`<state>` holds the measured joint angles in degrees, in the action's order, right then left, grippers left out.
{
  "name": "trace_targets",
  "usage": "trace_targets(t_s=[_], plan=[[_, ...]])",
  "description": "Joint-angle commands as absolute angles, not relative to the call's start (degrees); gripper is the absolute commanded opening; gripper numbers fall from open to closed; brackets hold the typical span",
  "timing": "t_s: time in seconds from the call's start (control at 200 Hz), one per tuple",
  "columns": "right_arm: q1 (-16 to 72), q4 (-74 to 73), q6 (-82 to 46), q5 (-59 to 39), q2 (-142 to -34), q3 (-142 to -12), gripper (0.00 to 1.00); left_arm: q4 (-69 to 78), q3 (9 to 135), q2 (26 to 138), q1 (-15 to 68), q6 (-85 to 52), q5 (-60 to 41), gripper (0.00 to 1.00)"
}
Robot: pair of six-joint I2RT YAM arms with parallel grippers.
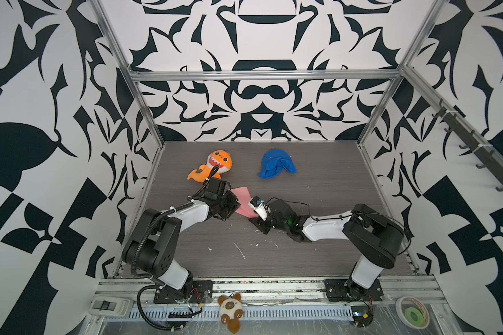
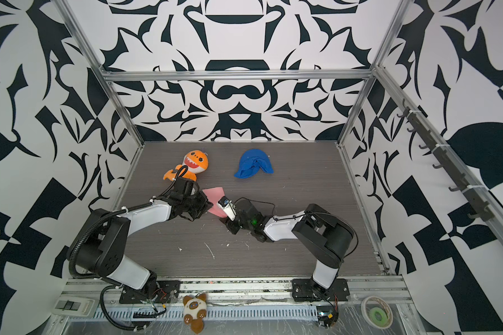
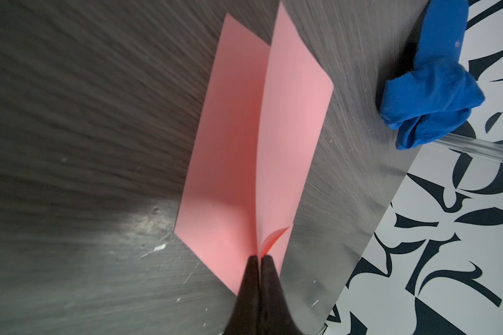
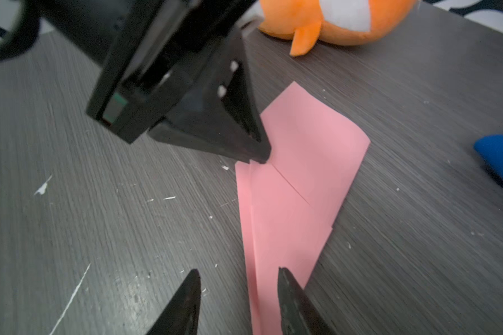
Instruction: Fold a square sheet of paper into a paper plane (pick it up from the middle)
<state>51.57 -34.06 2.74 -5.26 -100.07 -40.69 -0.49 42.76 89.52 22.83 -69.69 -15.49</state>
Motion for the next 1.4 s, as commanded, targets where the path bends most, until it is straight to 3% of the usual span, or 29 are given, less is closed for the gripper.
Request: trace_targets(t_s=[0.0, 0.17, 0.835, 1.395], plan=[[52.61, -43.40, 10.98, 0.24, -101.91, -40.58, 0.43, -2.56, 43.87, 89.34, 22.68, -71.27, -14.67, 0.05], [54.29, -46.54, 14.82, 5.42, -104.87, -40.05, 0.31, -2.71, 44.03, 89.34, 22.68, -71.39, -14.77, 0.04], [54.67, -48.34, 15.75, 7.18, -106.56, -38.23, 0.10, -3.63, 44.23, 88.56, 22.61, -71.38, -14.97, 0.09], [54.72, -47.37, 15.13, 6.94, -107.93, -40.34, 0.18, -4.11, 44.61, 88.57, 22.64, -71.25, -15.78, 0.08]])
